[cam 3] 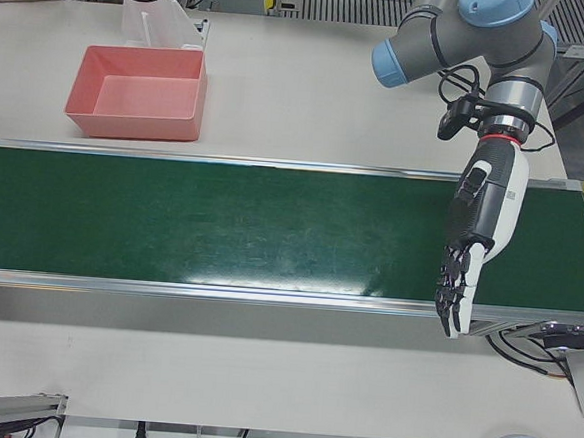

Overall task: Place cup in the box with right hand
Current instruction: 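Close the right hand around the blue cup on the belt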

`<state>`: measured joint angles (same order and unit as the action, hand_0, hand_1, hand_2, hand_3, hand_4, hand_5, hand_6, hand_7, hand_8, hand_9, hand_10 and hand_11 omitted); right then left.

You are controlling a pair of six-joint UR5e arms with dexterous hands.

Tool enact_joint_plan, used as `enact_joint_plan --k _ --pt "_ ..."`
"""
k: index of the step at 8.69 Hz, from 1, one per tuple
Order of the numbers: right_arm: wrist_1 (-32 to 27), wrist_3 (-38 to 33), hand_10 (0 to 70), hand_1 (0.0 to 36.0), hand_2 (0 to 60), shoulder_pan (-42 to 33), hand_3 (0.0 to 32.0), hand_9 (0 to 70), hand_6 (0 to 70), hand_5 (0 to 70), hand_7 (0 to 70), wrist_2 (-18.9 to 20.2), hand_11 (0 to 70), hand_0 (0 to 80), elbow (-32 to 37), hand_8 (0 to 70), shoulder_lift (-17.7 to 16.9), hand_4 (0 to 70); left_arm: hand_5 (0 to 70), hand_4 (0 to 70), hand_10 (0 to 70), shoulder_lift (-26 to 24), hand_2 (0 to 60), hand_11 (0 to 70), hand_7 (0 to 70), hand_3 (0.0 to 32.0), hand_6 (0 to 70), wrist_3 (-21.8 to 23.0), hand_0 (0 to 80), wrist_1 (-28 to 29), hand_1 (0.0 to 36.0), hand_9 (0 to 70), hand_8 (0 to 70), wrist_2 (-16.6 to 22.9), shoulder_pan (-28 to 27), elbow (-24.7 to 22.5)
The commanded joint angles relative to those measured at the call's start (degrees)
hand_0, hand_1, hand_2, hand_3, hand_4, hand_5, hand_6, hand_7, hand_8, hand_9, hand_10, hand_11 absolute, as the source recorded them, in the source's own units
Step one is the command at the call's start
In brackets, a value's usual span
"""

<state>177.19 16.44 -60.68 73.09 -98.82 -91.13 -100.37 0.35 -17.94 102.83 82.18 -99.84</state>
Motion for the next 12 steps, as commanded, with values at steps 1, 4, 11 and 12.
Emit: enact_joint_plan --k 1,4,11,12 --pt "0.0 0.0 0.0 17.0 12.5 0.4 0.0 3.5 0.9 5.4 0.0 0.0 0.0 46.9 -0.1 3.9 0.0 0.0 0.0 0.0 0.0 0.1 0.0 0.0 0.0 0.0 0.0 0.0 0.0 0.0 0.0 0.0 0.0 0.0 0.0 0.0" --pt "0.0 -0.1 0.7 21.6 21.5 0.9 0.0 9.1 5.2 6.7 14.3 -0.1 2.4 48.4 0.0 5.1 0.1 0.0 0.0 0.0 0.0 0.0 0.0 0.0 0.0 0.0 0.0 0.0 0.0 0.0 0.0 0.0 0.0 0.0 0.0 0.0" --pt "4.7 0.7 49.2 29.9 60.0 -0.5 0.0 70.0 42.1 17.0 70.0 -0.9 70.0 43.3 -10.9 67.4 0.4 1.7 0.0 0.0 0.0 0.0 0.0 0.0 0.0 0.0 0.0 0.0 0.0 0.0 0.0 0.0 0.0 0.0 0.0 0.0" --pt "7.5 1.7 48.8 30.0 60.0 -0.1 0.0 70.0 42.1 17.0 70.0 -0.9 70.0 44.0 -14.2 67.1 1.0 2.1 0.0 0.0 0.0 0.0 0.0 0.0 0.0 0.0 0.0 0.0 0.0 0.0 0.0 0.0 0.0 0.0 0.0 0.0"
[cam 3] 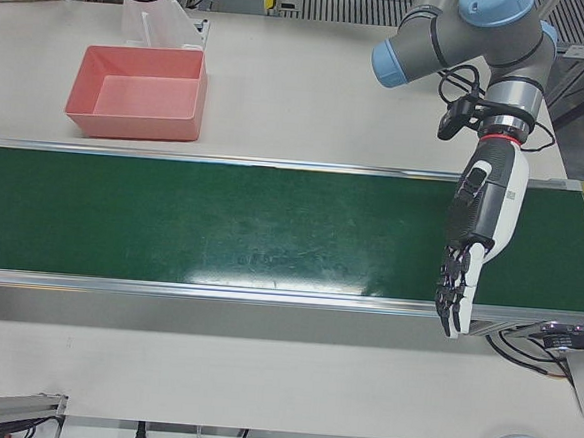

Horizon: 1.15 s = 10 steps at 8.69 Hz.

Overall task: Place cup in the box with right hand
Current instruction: 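Lift the blue cup off the belt and carry it over the pink tray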

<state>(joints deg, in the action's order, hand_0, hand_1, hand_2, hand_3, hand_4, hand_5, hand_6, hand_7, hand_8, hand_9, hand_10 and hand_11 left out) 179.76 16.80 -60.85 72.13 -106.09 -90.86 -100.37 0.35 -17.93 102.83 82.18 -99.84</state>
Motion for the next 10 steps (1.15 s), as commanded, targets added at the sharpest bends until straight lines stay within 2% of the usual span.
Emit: enact_joint_plan --k 1,2,4,6,7,8,10 --pt "6.1 5.0 47.8 30.7 60.0 0.2 0.0 70.0 42.2 17.0 70.0 0.0 68.7 45.1 -10.2 66.8 1.2 3.3 0.0 0.0 0.0 0.0 0.0 0.0 0.0 0.0 0.0 0.0 0.0 0.0 0.0 0.0 0.0 0.0 0.0 0.0" --pt "7.9 9.7 47.4 31.3 60.0 0.8 0.0 70.0 42.4 16.9 70.0 0.0 68.0 45.7 -13.7 66.7 1.3 5.6 0.0 0.0 0.0 0.1 0.0 0.0 0.0 0.0 0.0 0.0 0.0 0.0 0.0 0.0 0.0 0.0 0.0 0.0" --pt "12.7 13.8 47.0 30.6 60.0 8.5 0.0 70.0 42.0 16.8 70.0 -0.7 67.5 45.7 -18.1 66.0 6.4 4.5 0.0 0.0 0.0 0.0 0.0 0.0 0.0 0.0 0.0 0.0 0.0 0.0 0.0 0.0 0.0 0.0 0.0 0.0" --pt "14.5 20.5 43.9 30.4 60.0 22.4 0.0 70.0 40.5 16.2 70.0 -9.5 63.0 45.8 -25.4 64.2 7.4 5.8 0.0 0.0 0.0 0.0 0.0 0.0 0.0 0.0 0.0 0.0 0.0 -0.1 0.0 0.0 0.0 0.0 0.0 0.0" --pt "14.5 25.7 42.8 30.2 60.0 29.9 0.0 70.0 39.8 15.9 70.0 -13.1 61.4 45.7 -27.5 63.3 9.0 5.8 0.0 0.0 0.0 0.0 0.0 0.0 0.0 0.0 0.0 0.0 0.0 -0.1 0.0 0.0 0.0 0.0 0.0 -0.1" --pt "14.5 30.1 41.5 29.8 60.0 35.8 0.0 70.0 38.9 15.6 70.0 -14.8 59.4 45.6 -28.1 62.1 11.1 5.3 0.0 0.0 0.0 0.0 0.0 0.0 0.0 0.0 0.0 0.0 0.0 -0.2 0.0 0.0 0.0 0.0 0.0 -0.1" --pt "14.0 35.5 38.8 28.1 60.0 45.2 0.0 70.0 36.5 14.9 70.0 -18.5 55.7 45.7 -27.5 59.3 12.3 2.9 0.0 0.0 0.0 0.0 0.0 0.0 0.0 0.0 0.0 0.0 0.0 -0.1 0.0 0.0 0.0 0.0 0.0 -0.1"
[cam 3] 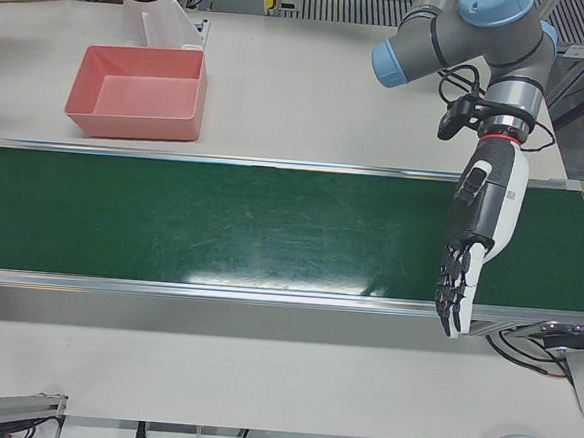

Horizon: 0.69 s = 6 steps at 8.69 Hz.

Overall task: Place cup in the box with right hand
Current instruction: 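Lift the blue cup off the belt and carry it over the pink tray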

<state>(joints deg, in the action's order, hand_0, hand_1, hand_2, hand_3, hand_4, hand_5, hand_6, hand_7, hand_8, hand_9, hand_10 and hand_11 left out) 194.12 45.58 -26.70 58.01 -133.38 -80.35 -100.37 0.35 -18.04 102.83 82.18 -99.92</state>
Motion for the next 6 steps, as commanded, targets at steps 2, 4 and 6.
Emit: enact_joint_plan --k 2,4,6 --pt "-0.7 10.9 35.1 22.5 55.7 17.2 0.0 70.0 31.0 13.2 70.0 -6.6 50.9 46.0 0.1 51.3 2.7 0.0 0.0 0.0 0.0 0.0 0.0 0.0 0.0 0.0 0.0 0.0 0.0 0.0 0.0 0.0 0.0 0.0 0.0 0.0" --pt "-2.9 11.8 14.5 20.5 32.4 19.0 0.0 37.9 14.1 8.7 51.0 -6.7 22.9 46.7 2.9 21.4 3.5 0.0 0.0 0.0 0.0 0.0 0.0 0.0 0.0 0.0 0.0 0.0 0.0 0.0 0.0 0.0 0.0 0.0 0.0 0.1" --pt "-3.9 11.6 0.0 18.8 14.4 20.1 0.0 2.1 4.1 4.7 14.6 -6.7 0.0 47.6 3.8 0.0 3.6 0.0 0.0 0.0 0.0 0.0 0.0 0.0 0.0 0.0 0.0 0.0 0.0 0.1 0.0 0.0 0.0 0.0 0.0 0.1"
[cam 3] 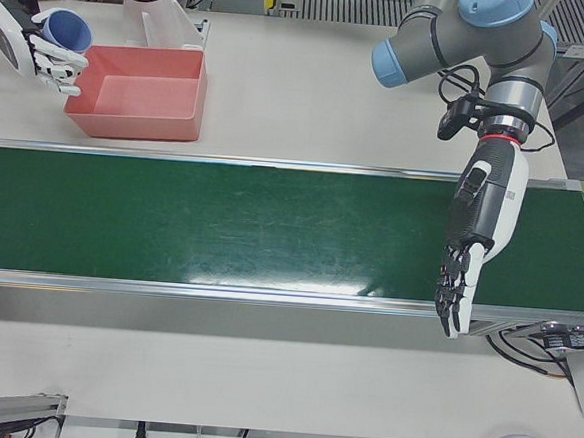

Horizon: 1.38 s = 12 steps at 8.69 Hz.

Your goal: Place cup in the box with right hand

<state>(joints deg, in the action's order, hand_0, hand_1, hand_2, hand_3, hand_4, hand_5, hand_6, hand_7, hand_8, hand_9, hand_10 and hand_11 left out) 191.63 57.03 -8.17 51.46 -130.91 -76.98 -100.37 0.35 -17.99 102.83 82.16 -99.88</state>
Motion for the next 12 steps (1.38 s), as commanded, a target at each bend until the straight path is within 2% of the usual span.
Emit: enact_joint_plan --k 1,5,6,7,8,9,10,11,12 --pt "-1.4 0.2 0.0 18.6 13.4 1.8 0.0 0.5 2.9 4.2 9.5 0.0 0.0 47.6 1.4 0.0 0.2 0.0 0.0 0.0 0.0 0.0 0.0 0.0 0.0 0.0 0.0 0.0 0.0 0.1 0.0 0.0 0.0 0.0 0.0 0.0" --pt "-1.3 -0.2 0.0 18.8 16.9 2.2 0.0 1.3 3.7 4.3 13.5 0.0 0.0 47.1 0.9 0.0 0.2 0.0 0.0 0.0 0.0 0.0 0.0 0.0 0.0 0.0 0.0 0.0 0.0 0.1 0.0 0.0 0.0 0.0 0.0 0.1" --pt "-1.3 -0.3 0.0 19.9 22.6 0.8 0.0 6.8 6.1 5.0 24.7 0.0 0.0 46.9 -1.5 1.3 -0.6 0.0 0.0 0.0 0.0 0.0 0.0 0.0 0.0 0.0 0.0 0.0 0.0 0.1 0.0 0.0 0.0 0.0 0.0 0.1" --pt "-0.8 -0.1 4.2 20.5 33.4 -3.9 0.0 36.4 15.2 7.2 64.8 0.3 8.0 46.2 -5.2 18.2 -3.1 0.0 0.0 0.0 0.0 0.0 0.0 0.0 0.0 0.0 0.0 0.0 0.0 0.1 0.0 0.0 0.0 0.0 0.0 0.1" --pt "-0.5 -0.5 8.4 20.1 35.2 -9.5 0.0 46.9 18.2 8.1 70.0 0.7 14.0 45.9 -8.5 25.5 -6.0 0.0 0.0 0.0 0.0 0.0 0.0 0.0 0.0 0.0 0.0 0.0 0.0 0.1 0.0 0.0 0.0 0.0 0.0 0.1" --pt "1.2 -3.7 15.0 19.5 39.4 -16.0 0.0 60.9 23.1 9.3 70.0 0.7 23.4 45.6 -10.2 35.9 -9.6 0.0 0.0 0.0 0.0 0.0 0.0 0.0 0.0 0.0 0.0 0.0 0.0 0.1 0.0 0.0 0.0 0.0 0.0 0.1" --pt "4.7 -12.1 21.2 18.9 41.4 -22.7 0.0 69.5 26.2 10.3 70.0 0.9 32.1 44.9 -8.9 42.3 -12.0 0.0 0.0 0.0 0.0 0.0 0.0 0.0 0.0 0.0 0.0 0.0 0.0 0.1 0.0 0.0 0.0 0.0 0.0 0.1" --pt "7.6 -18.6 25.1 18.8 43.2 -30.2 0.0 70.0 27.5 11.2 70.0 2.9 37.8 44.1 -6.1 46.1 -13.9 0.0 0.0 0.0 0.0 0.0 0.0 0.0 0.0 0.0 0.0 0.0 0.0 0.1 0.0 0.0 0.0 0.0 0.0 0.0" --pt "7.6 -23.4 28.1 18.8 44.0 -39.5 0.0 70.0 27.9 11.8 70.0 9.4 42.0 43.7 -0.3 47.9 -14.3 0.0 0.0 0.0 0.0 0.1 0.0 0.0 0.0 0.0 0.0 0.0 0.0 0.1 0.0 0.0 0.0 0.0 0.0 0.0"
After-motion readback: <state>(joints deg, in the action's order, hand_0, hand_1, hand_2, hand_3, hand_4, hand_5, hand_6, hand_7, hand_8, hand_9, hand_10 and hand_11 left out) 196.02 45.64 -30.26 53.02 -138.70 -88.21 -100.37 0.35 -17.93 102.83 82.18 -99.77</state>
